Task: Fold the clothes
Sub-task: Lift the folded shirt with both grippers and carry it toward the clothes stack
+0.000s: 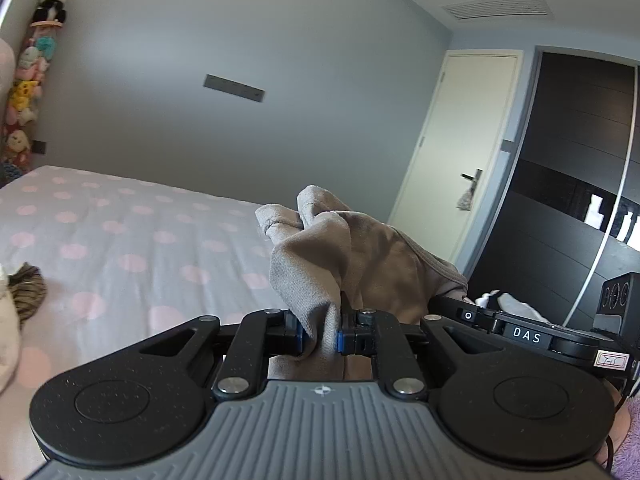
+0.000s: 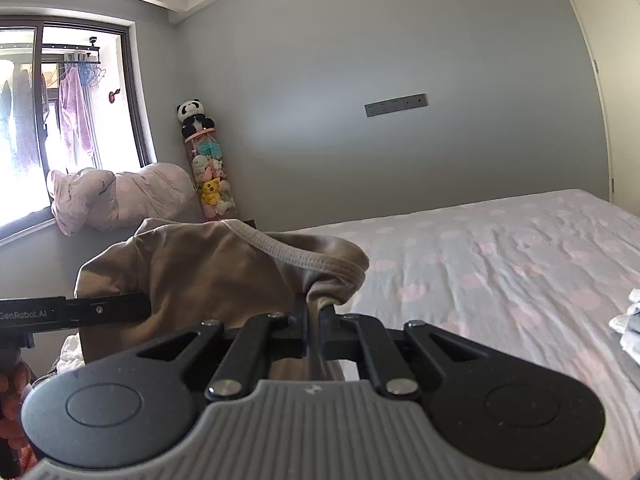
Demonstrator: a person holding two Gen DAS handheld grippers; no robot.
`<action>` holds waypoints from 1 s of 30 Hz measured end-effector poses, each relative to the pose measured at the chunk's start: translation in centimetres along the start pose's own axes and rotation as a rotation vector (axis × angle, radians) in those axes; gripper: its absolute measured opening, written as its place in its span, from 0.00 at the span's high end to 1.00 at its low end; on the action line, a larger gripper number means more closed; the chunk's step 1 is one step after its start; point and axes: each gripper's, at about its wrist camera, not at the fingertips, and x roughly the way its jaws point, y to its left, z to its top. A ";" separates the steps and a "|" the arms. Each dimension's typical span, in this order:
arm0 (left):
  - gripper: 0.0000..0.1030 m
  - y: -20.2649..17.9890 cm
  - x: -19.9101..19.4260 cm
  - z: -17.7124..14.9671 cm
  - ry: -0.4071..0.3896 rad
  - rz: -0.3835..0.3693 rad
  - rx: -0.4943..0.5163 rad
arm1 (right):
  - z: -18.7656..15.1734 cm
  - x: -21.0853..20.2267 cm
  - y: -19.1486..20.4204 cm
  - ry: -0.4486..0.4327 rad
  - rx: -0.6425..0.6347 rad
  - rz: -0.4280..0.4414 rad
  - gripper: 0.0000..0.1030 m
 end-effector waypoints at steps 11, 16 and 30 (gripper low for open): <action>0.89 -9.2 5.2 1.1 0.036 -0.183 0.055 | 2.9 -8.8 -8.7 -0.086 0.021 -0.132 0.94; 0.89 -13.6 8.5 1.3 0.046 -0.275 0.061 | 4.1 -13.0 -12.9 -0.124 0.020 -0.209 0.94; 0.89 -28.6 18.9 1.3 0.080 -0.554 0.074 | 10.6 -24.1 -27.3 -0.143 -0.030 -0.460 0.94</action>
